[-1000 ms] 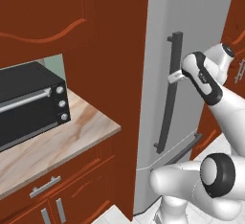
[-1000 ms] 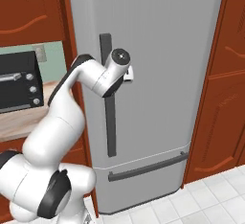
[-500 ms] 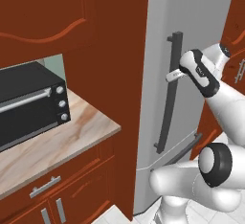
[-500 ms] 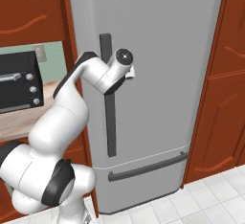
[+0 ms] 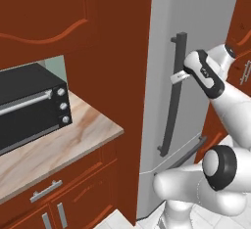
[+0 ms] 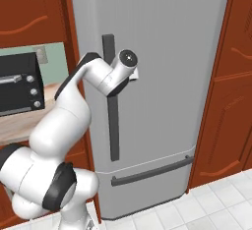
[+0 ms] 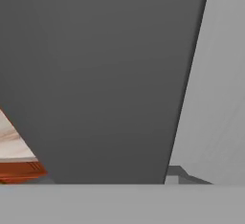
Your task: Gather the sweet potato and avocado from the fridge and place them on a tray on the dining counter. Then gather the steak and fish from the fridge and place them on the other tray.
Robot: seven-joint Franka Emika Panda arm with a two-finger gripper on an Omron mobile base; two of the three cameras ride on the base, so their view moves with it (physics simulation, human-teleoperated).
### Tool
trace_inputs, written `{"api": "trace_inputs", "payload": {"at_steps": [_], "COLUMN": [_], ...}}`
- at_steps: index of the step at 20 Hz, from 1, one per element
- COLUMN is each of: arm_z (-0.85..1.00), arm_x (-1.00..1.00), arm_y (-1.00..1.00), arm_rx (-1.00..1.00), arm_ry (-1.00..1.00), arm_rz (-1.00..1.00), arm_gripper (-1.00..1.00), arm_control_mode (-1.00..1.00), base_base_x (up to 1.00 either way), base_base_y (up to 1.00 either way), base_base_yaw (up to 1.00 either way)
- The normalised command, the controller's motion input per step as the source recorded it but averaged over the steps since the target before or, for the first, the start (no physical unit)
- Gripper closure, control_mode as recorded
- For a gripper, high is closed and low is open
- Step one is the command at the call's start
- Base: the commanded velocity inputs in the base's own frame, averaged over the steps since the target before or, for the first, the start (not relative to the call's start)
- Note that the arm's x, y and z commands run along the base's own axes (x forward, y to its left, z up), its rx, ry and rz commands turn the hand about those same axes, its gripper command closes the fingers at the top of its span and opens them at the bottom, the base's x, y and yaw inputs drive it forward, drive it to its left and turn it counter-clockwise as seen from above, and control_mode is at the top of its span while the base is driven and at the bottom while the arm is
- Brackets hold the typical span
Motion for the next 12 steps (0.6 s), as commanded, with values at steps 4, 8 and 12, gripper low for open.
{"api": "trace_inputs", "payload": {"at_steps": [4,8,12], "arm_z": [-0.03,0.00,0.07], "arm_x": [-0.13,-0.42,-0.54], "arm_y": [-0.07,-0.44,-0.70], "arm_rx": [0.00,0.00,0.00], "arm_ry": [0.05,0.00,0.09], "arm_rz": [-0.07,-0.16,-0.20], "arm_gripper": [1.00,1.00,1.00], "arm_control_mode": [-1.00,-1.00,-1.00], "base_base_x": [0.00,0.00,0.00], "base_base_y": [0.00,0.00,0.00], "base_base_yaw": [0.00,0.00,0.00]}}
